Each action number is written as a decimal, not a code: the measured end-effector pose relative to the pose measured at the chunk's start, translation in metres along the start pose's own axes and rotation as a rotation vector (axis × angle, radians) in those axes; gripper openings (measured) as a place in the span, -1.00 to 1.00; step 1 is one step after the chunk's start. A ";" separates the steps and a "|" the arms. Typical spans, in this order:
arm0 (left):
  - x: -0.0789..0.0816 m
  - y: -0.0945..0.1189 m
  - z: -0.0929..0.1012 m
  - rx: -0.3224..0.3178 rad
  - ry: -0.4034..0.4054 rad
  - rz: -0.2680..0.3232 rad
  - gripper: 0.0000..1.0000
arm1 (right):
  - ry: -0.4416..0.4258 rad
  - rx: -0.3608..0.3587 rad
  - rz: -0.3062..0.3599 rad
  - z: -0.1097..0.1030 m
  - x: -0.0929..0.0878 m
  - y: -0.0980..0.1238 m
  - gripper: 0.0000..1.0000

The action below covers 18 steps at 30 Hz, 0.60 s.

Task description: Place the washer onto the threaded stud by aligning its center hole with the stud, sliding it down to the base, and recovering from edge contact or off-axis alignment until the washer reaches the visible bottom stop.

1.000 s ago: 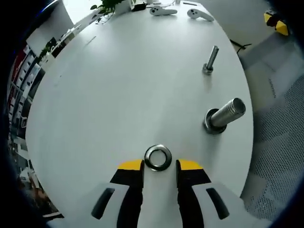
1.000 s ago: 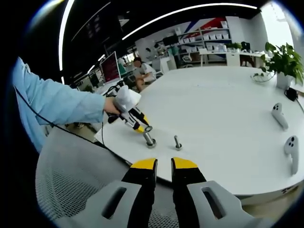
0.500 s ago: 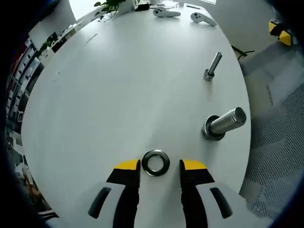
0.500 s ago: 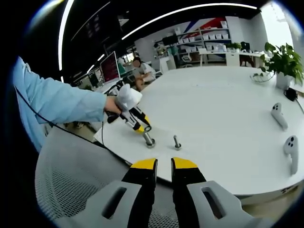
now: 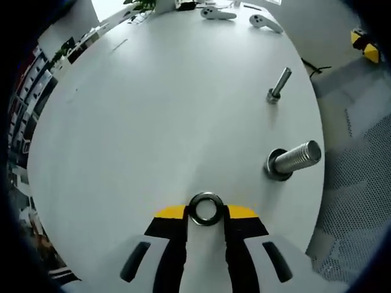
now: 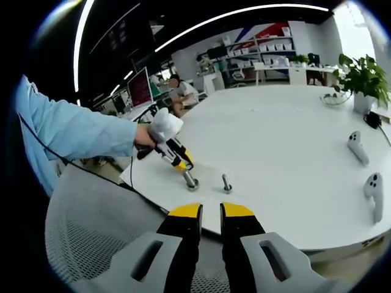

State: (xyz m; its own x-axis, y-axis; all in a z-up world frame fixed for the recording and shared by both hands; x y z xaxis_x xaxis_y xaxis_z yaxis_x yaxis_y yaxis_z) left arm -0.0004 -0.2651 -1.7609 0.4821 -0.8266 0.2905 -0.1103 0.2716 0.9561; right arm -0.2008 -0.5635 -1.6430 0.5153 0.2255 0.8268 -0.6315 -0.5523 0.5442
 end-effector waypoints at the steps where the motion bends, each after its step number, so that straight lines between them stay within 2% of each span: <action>1: 0.000 0.000 0.000 0.001 -0.001 -0.001 -0.58 | -0.001 -0.001 0.001 0.000 0.000 0.000 -0.72; 6: 0.001 0.000 0.000 0.007 -0.013 0.007 -0.61 | -0.002 -0.004 0.003 0.000 0.000 0.000 -0.72; 11: 0.002 0.002 0.003 0.039 -0.052 0.025 -0.62 | -0.002 -0.004 0.004 0.000 0.000 0.000 -0.72; 18: 0.006 0.004 0.002 0.042 -0.040 0.040 -0.63 | -0.001 -0.003 0.003 0.001 0.000 0.000 -0.72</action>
State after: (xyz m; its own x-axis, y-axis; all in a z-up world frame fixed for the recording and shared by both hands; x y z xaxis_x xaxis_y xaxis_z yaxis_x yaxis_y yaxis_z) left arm 0.0002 -0.2696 -1.7552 0.4415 -0.8348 0.3289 -0.1652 0.2847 0.9443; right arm -0.2003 -0.5640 -1.6429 0.5138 0.2228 0.8285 -0.6350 -0.5506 0.5419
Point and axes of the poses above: the point that each gripper's makers call its tool centre point, and the gripper's own axes: y roughly backward along the fingers, z roughly to its right, x roughly out of its top, the point moved 10 cm from there along y, roughly backward along the fingers, and after that the axes turned 10 degrees about y, right-handed, at the moved point
